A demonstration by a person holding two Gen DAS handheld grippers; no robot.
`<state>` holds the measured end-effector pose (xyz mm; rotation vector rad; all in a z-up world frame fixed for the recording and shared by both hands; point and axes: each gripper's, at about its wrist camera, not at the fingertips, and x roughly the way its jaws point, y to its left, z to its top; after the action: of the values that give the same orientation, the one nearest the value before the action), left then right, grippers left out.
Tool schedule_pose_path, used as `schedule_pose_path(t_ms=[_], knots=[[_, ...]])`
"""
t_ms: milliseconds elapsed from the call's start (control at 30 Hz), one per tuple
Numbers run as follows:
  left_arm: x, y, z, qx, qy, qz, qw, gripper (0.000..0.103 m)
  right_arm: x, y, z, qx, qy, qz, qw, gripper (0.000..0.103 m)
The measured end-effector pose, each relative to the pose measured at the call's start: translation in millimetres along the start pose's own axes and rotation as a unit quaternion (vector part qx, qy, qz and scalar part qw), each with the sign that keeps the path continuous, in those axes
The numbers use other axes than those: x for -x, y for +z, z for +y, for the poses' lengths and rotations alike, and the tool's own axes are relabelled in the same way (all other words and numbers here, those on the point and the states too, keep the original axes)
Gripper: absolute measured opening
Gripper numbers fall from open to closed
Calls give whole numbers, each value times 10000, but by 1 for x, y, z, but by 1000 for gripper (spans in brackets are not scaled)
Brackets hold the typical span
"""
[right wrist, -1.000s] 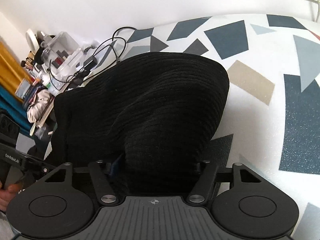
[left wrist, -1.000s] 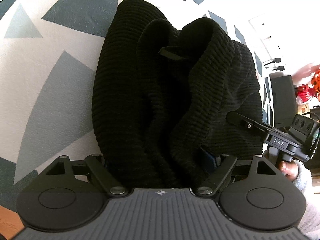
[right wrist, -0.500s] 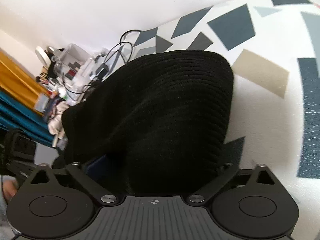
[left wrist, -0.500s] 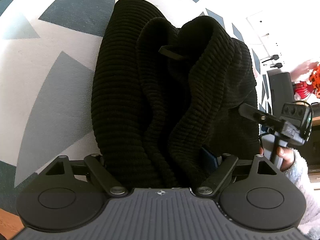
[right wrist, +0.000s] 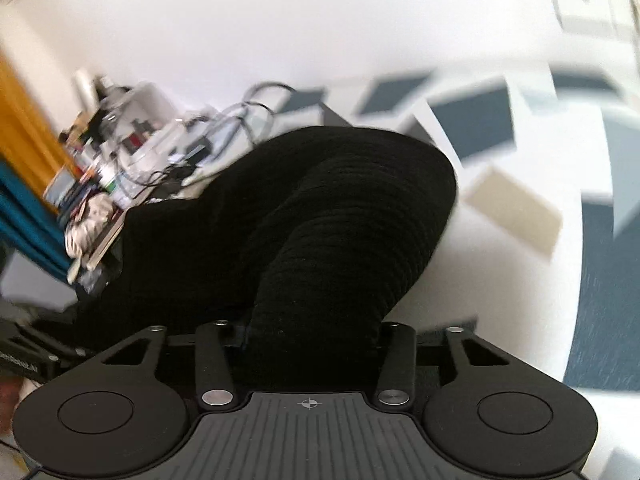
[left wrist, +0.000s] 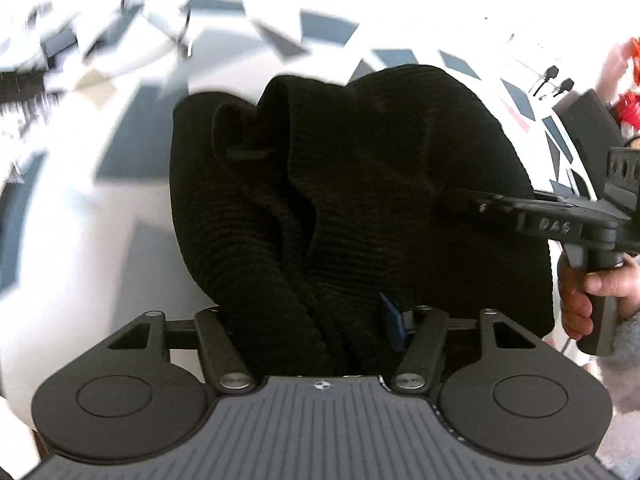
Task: Fold clothes
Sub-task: 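Lift the black bundle with both grippers and carry it toward the chair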
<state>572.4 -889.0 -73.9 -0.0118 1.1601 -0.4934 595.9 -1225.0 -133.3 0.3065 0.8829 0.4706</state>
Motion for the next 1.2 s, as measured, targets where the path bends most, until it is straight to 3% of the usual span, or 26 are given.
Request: schedule_pose_path(t_ms=[100, 233, 433, 700, 900, 1033, 1200], knots=[[15, -3, 16, 170, 77, -204, 9996, 58, 6, 6, 16, 224, -84, -227, 9995, 38], [25, -19, -11, 156, 333, -632, 9973, 57, 15, 10, 36, 591, -116, -654, 9960, 37], [59, -42, -2, 523, 472, -1149, 9909, 57, 21, 27, 69, 1045, -77, -1011, 9893, 37], [123, -95, 37, 1311, 879, -1837, 9702, 57, 10, 40, 147, 1896, 436, -1039, 9754, 37], [188, -179, 76, 2170, 1351, -2426, 9359, 58, -2, 34, 241, 2623, 1101, -918, 9543, 37], [239, -259, 100, 2836, 1717, -2745, 9026, 58, -11, 11, 324, 3207, 1634, -720, 9302, 37], [304, -365, 121, 3508, 2234, -3066, 8562, 58, -9, -42, 433, 3822, 2330, -406, 8933, 37]])
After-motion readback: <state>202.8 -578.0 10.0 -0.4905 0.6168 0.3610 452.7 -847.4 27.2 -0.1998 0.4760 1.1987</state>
